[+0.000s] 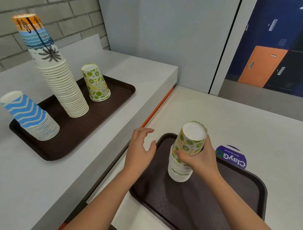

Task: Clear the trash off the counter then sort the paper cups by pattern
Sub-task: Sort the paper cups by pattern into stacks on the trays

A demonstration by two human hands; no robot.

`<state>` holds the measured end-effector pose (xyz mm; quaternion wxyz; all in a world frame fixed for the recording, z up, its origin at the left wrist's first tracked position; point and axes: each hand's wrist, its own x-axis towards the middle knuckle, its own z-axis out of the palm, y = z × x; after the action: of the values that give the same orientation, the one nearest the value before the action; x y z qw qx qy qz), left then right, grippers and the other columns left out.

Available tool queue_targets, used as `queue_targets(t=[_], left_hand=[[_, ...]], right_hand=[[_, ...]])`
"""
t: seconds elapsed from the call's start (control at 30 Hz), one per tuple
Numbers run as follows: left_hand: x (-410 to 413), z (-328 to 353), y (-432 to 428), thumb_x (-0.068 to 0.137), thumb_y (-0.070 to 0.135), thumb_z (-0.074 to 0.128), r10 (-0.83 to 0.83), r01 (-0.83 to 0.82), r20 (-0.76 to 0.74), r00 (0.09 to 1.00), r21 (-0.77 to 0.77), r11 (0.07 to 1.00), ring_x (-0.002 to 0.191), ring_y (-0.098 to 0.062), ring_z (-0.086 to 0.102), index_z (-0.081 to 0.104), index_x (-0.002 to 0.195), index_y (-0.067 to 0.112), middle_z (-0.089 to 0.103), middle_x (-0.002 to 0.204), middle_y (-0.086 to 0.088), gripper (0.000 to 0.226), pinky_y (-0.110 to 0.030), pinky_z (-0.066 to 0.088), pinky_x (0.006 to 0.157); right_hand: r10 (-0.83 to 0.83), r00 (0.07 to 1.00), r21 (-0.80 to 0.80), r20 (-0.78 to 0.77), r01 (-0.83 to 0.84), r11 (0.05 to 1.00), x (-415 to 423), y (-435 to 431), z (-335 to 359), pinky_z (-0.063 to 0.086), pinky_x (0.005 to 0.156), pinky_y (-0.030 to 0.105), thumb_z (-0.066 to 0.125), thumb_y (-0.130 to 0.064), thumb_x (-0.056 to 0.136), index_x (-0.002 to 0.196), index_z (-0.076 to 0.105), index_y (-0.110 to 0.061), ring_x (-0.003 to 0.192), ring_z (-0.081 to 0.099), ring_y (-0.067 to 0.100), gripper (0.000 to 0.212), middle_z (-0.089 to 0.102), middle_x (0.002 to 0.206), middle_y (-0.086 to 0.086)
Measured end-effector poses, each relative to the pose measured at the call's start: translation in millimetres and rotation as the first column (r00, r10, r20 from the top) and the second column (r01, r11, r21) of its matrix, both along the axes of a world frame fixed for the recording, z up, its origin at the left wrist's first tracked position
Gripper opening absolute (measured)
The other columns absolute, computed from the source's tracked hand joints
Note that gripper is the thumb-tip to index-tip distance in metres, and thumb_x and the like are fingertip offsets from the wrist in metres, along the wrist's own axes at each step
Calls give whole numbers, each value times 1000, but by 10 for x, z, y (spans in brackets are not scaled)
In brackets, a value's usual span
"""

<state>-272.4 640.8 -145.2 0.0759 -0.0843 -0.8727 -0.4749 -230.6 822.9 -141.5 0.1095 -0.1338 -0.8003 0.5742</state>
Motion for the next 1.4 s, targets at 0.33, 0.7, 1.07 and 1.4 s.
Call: queue_targets(t=[0.33, 0.7, 1.07, 1.4], left_hand=[[-8, 24, 35, 89, 21, 62, -59, 67, 100, 993, -73, 995, 115, -9, 51, 57, 115, 27, 46, 118, 15, 28, -22, 42, 98], [9, -264, 300, 59, 40, 87, -314, 410, 448, 837, -135, 902, 138, -13, 33, 23, 148, 25, 31, 151, 5, 111, -37, 33, 113], [216, -541, 821, 48, 34, 93, -174, 136, 278, 945, 150, 979, 110, 2, 49, 38, 116, 44, 51, 114, 25, 88, -14, 39, 89], [248, -590, 868, 54, 37, 89, -74, 65, 263, 962, 42, 997, 118, -11, 54, 40, 131, 27, 58, 125, 8, 92, -29, 48, 96]], right_hand=[[-81, 993, -112, -90, 71, 991, 10, 131, 338, 48, 80, 25, 88, -15, 61, 125, 45, -23, 100, 59, 9, 78, 59, 112, -9], [-360, 932, -576, -48, 268, 772, -77, 532, 359, 55, 89, 41, 83, -12, 67, 119, 56, -9, 100, 68, 20, 59, 69, 112, 5], [-355, 896, -918, 266, 347, 190, 12, 886, 37, 51, 94, 49, 71, -23, 80, 106, 63, -17, 96, 69, 21, 28, 72, 105, 4], [-347, 854, -907, 388, 421, 21, 13, 931, -154, 50, 97, 47, 76, -23, 76, 126, 59, -17, 106, 67, 22, 53, 69, 116, 5]])
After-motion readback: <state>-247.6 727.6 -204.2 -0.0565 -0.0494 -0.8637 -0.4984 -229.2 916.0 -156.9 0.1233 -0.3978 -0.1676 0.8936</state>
